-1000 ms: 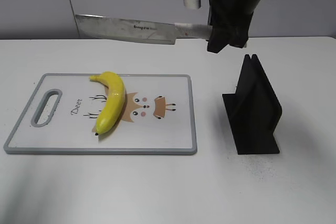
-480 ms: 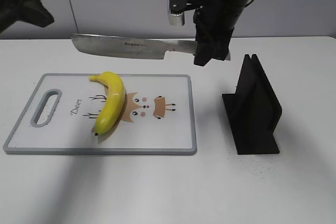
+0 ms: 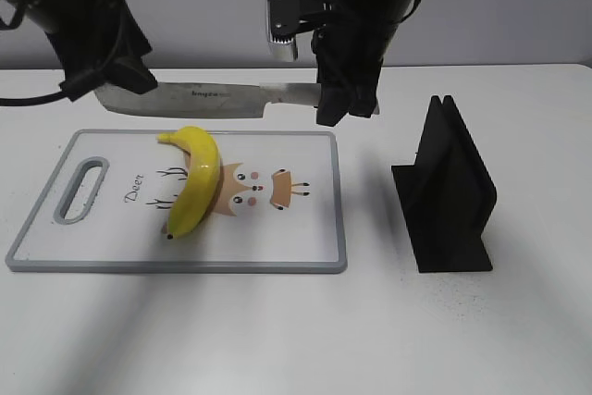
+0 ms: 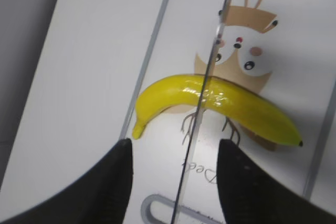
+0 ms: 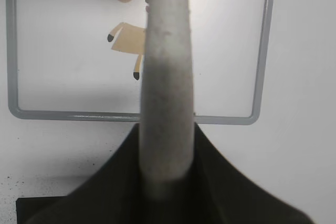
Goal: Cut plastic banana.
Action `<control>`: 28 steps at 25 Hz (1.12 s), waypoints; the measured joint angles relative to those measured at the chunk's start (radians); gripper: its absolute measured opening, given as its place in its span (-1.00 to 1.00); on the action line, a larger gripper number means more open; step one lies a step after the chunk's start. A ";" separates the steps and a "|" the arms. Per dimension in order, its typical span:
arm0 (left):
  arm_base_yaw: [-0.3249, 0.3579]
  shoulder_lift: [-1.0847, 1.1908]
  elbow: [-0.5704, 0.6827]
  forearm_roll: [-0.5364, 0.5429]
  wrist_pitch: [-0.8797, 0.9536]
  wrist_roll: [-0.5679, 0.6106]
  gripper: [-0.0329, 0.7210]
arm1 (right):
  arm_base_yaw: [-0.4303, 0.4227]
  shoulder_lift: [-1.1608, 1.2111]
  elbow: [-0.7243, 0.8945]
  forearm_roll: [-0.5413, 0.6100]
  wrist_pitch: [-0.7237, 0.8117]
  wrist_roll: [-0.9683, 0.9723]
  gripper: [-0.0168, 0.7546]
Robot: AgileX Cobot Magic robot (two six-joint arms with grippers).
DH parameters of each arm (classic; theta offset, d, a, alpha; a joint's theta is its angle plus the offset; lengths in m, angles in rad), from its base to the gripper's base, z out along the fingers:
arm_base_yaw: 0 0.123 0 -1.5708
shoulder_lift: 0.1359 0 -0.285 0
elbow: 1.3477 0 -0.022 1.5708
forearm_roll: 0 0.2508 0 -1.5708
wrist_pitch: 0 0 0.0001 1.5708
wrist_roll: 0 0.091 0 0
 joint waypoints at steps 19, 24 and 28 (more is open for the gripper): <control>0.009 0.128 -0.002 -0.053 0.003 0.046 -0.74 | 0.000 0.000 0.000 -0.009 -0.017 -0.020 -0.49; 0.009 0.164 -0.002 -0.079 0.001 0.058 -0.89 | 0.001 0.003 0.000 -0.034 -0.018 -0.030 -0.49; 0.009 0.198 -0.002 -0.090 -0.018 0.061 -0.89 | 0.000 0.005 0.000 -0.037 -0.021 -0.030 -0.49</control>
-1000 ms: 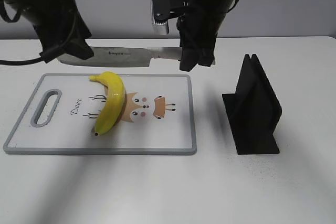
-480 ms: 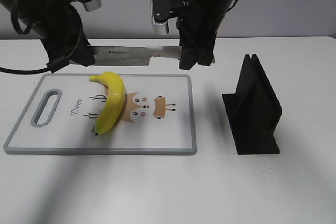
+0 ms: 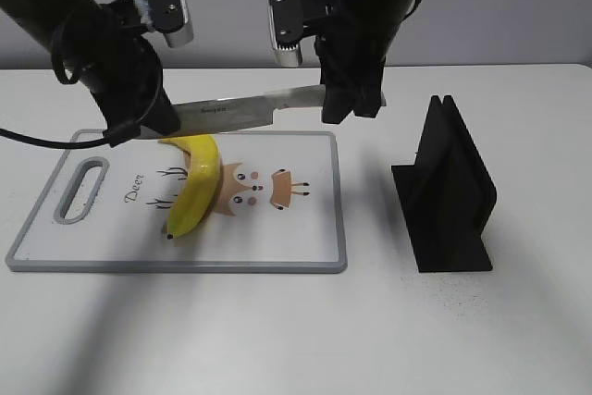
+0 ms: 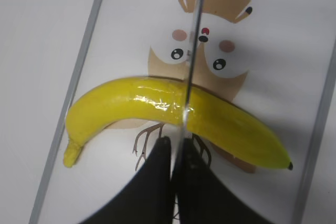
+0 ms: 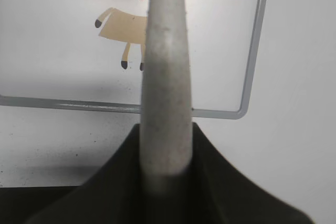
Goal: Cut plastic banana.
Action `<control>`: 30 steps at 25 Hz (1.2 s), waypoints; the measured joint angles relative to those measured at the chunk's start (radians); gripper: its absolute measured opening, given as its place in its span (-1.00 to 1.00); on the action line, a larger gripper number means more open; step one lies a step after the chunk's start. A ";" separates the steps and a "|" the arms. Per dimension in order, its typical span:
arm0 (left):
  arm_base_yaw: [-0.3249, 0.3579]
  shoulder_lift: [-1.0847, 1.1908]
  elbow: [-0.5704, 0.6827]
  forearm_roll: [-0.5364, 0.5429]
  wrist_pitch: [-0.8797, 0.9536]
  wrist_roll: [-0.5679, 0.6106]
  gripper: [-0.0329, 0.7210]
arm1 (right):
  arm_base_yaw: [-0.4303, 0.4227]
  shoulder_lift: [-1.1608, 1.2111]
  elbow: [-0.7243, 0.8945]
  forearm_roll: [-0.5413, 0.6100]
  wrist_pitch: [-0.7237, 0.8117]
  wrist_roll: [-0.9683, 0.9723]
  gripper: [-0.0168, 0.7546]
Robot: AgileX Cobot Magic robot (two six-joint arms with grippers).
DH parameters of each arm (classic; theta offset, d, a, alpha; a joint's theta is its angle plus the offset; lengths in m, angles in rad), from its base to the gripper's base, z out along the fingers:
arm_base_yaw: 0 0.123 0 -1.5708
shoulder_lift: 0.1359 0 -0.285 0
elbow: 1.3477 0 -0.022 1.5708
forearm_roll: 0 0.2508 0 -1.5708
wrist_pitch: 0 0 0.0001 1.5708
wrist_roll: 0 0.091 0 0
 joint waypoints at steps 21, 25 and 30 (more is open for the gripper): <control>0.000 0.182 -0.015 -0.019 -0.134 0.021 -0.88 | -0.009 0.200 -0.018 -0.035 -0.098 0.003 -0.49; 0.000 0.191 -0.021 -0.027 -0.130 0.023 -0.88 | -0.012 0.206 -0.019 -0.036 -0.100 0.003 -0.49; 0.001 0.192 -0.021 -0.030 -0.130 0.024 -0.87 | -0.012 0.206 -0.019 -0.036 -0.101 0.003 -0.49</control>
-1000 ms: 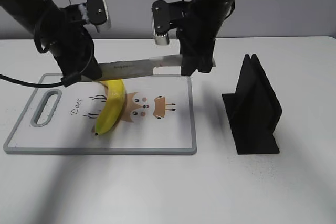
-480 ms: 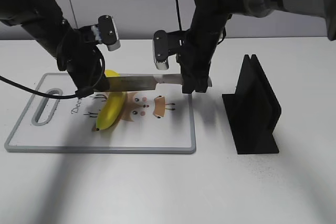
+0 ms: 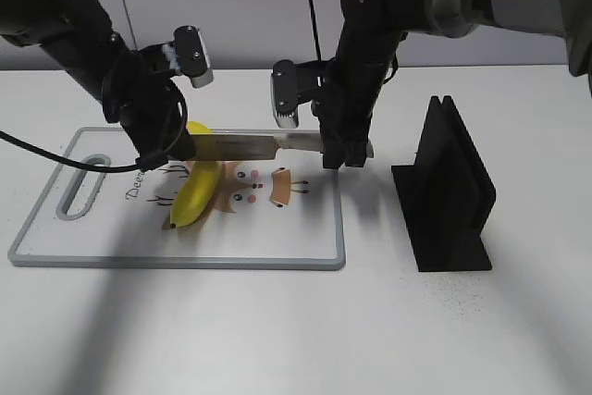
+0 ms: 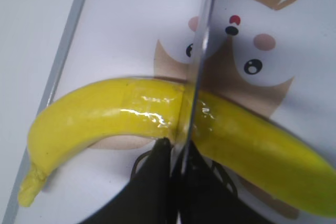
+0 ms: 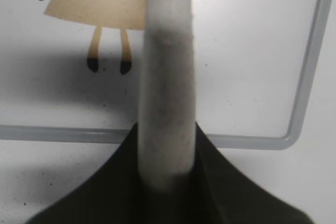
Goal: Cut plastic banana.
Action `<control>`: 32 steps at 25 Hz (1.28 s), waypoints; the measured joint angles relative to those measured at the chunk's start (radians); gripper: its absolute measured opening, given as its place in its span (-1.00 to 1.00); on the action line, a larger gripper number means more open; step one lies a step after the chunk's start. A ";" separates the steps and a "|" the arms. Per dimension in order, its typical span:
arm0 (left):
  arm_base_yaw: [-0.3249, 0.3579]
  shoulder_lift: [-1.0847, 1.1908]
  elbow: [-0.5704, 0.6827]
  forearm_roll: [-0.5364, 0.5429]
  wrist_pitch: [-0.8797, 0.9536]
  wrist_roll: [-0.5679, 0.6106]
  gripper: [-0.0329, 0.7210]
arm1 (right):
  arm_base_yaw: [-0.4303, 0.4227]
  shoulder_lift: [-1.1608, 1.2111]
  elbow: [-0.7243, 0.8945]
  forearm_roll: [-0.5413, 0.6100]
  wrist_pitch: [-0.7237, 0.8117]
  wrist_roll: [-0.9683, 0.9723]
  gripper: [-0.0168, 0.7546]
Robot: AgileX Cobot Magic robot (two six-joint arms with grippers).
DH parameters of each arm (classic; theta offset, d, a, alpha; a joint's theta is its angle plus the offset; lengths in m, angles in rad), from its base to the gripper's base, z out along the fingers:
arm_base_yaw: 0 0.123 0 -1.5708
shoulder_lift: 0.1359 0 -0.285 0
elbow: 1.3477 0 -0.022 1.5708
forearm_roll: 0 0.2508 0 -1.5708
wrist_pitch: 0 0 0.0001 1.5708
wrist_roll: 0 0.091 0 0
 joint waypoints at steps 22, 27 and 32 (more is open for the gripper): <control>0.001 -0.183 0.020 -0.011 -0.014 -0.029 -0.06 | 0.008 -0.020 -0.235 0.072 0.201 0.013 -0.49; 0.001 -0.231 0.020 -0.020 -0.013 -0.041 0.74 | 0.008 -0.020 -0.235 0.083 0.202 0.019 -0.49; 0.001 -0.289 0.020 -0.017 -0.012 -0.062 0.84 | 0.008 -0.020 -0.235 0.090 0.203 0.019 -0.49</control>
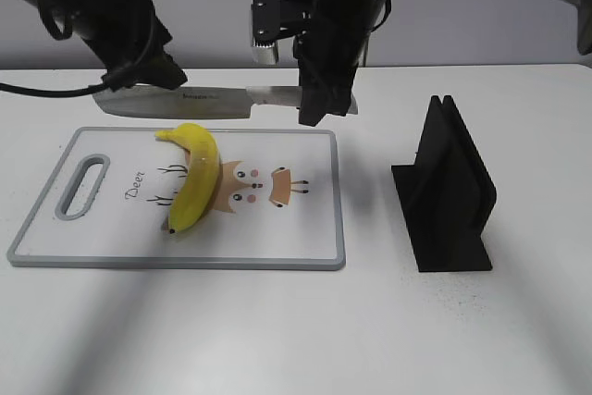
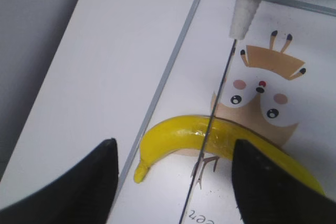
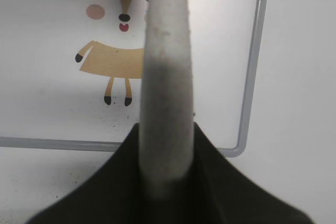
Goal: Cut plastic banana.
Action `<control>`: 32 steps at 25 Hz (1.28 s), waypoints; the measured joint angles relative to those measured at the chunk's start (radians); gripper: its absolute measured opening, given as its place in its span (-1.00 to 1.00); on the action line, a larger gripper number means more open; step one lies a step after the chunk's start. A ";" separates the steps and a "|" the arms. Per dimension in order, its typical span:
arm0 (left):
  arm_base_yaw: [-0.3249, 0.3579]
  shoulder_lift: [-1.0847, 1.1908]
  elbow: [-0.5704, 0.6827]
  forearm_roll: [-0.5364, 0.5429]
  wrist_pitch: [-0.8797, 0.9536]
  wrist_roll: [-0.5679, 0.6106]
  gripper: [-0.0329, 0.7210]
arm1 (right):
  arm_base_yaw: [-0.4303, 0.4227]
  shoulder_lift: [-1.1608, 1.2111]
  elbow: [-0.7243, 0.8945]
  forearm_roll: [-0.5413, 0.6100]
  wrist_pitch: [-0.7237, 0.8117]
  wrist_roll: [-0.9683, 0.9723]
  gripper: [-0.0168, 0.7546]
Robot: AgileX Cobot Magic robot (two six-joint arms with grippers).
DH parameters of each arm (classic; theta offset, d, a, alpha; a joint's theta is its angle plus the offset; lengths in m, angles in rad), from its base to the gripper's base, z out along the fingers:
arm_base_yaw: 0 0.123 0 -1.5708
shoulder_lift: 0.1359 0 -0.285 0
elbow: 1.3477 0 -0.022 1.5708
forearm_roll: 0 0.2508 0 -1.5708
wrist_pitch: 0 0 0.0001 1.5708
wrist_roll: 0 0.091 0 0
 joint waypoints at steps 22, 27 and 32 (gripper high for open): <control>0.000 -0.519 0.000 0.382 0.147 -0.638 0.71 | 0.000 -0.358 0.148 0.016 0.009 0.511 -0.49; 0.000 -0.573 0.000 0.452 0.347 -0.805 0.65 | 0.000 -0.428 0.151 0.015 0.010 0.807 -0.49; 0.000 -0.613 0.000 0.468 0.492 -0.965 0.64 | 0.000 -0.450 0.156 0.015 0.010 1.018 -0.49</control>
